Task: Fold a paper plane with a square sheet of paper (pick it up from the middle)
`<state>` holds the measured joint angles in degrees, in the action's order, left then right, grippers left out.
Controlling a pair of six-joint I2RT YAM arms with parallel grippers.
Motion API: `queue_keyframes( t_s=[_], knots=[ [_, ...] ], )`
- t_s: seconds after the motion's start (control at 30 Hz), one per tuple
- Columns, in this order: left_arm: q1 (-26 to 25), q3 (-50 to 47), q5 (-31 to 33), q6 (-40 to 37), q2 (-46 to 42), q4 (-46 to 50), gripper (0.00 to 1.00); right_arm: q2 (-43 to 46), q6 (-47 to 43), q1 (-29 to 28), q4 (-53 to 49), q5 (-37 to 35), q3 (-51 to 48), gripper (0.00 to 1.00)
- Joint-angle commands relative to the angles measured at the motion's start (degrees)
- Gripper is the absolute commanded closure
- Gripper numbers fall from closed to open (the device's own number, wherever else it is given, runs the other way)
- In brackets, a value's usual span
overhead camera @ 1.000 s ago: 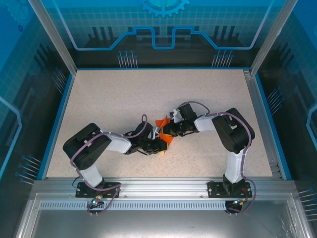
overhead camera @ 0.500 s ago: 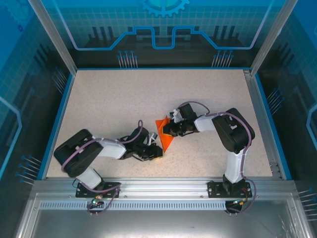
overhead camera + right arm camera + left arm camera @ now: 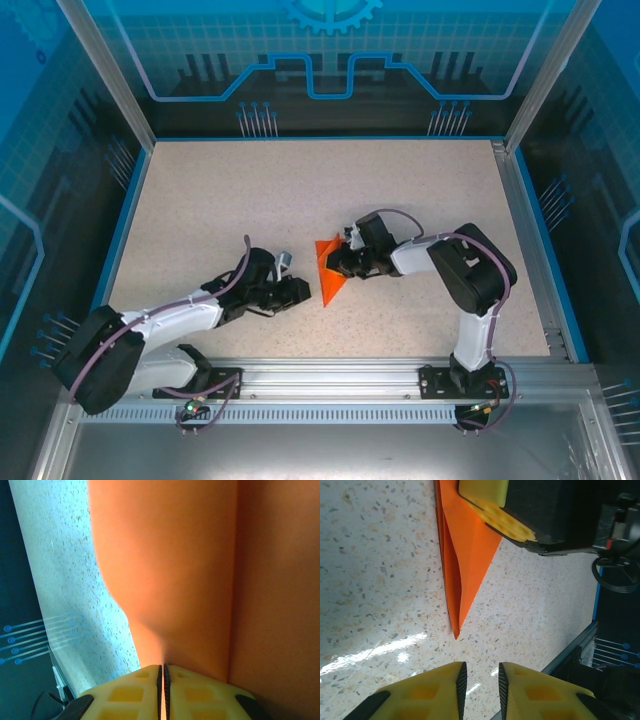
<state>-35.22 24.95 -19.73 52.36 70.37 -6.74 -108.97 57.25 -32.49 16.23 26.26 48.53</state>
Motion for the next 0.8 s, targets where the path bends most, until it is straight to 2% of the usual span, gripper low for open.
queue_keyframes(
  t_s=[0.0, 0.43, 0.7, 0.77],
  knots=[
    [0.32, 2.57, -1.47, -0.47, 2.67, -3.48, 0.73, -3.2, 4.56, -3.57, -6.68, -6.02, -3.23, 0.87],
    [0.24, 8.53, -3.3, 2.68, 15.66, -14.44, 0.74, -2.43, 4.01, -2.93, -7.88, -6.42, -2.65, 0.87],
    [0.09, 11.24, -1.99, 2.67, 21.15, -12.06, 0.87, -2.38, 3.67, -2.36, -7.6, -6.06, -3.0, 0.87],
    [0.14, 11.58, -1.57, 2.67, 21.97, -11.37, 0.93, -2.16, 3.48, -2.23, -7.83, -6.23, -3.09, 0.87]
  ],
)
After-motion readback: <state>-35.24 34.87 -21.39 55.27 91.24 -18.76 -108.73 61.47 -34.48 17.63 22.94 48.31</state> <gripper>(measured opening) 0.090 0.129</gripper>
